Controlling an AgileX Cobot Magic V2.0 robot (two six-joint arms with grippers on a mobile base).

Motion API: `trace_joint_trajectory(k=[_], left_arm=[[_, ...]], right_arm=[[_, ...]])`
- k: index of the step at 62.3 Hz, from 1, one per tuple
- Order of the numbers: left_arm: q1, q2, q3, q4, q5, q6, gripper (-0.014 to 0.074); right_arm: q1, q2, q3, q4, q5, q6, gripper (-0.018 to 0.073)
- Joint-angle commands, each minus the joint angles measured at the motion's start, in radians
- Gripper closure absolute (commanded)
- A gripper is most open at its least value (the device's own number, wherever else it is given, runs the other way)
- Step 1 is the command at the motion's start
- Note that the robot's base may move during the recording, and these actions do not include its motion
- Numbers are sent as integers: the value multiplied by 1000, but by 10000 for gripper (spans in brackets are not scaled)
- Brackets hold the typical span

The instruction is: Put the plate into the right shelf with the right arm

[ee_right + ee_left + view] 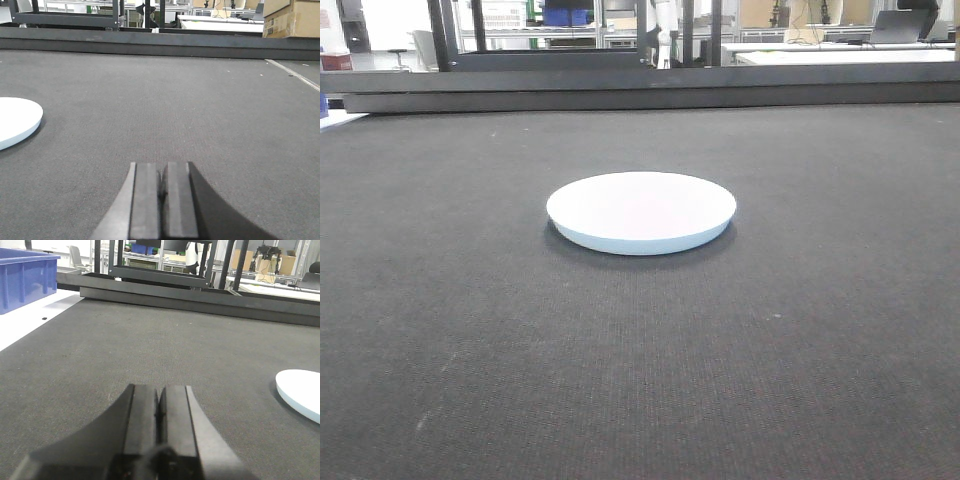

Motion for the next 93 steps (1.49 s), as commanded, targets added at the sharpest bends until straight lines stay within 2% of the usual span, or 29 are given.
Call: trace_joint_trajectory(k=[1, 32, 47, 54, 63, 70, 83, 87, 93], left_arm=[[3, -11, 9, 0, -90, -6, 643], [3, -11, 9, 0, -90, -6, 643], [3, -11, 9, 0, -90, -6, 643], [3, -11, 9, 0, -90, -6, 643], [3, -11, 9, 0, -90, -6, 643], [3, -11, 9, 0, -90, -6, 643], [3, -11, 9, 0, -90, -6, 643], [3, -11, 9, 0, -90, -6, 643], [3, -11, 9, 0, -90, -6, 643]], right_arm=[[-2, -14, -5, 0, -83, -2, 513], [-2, -14, -5, 0, -83, -2, 513], [-2, -12, -18, 0, -129, -2, 513], [-2, 30, -121, 0, -88, 0, 513], [-2, 210, -336, 0, 69, 0, 508], [-2, 379, -471, 0, 120, 0, 423], [2, 669, -680, -1, 200, 0, 51], [23, 762, -742, -4, 219, 0, 3], [88, 906, -857, -4, 262, 0, 18]])
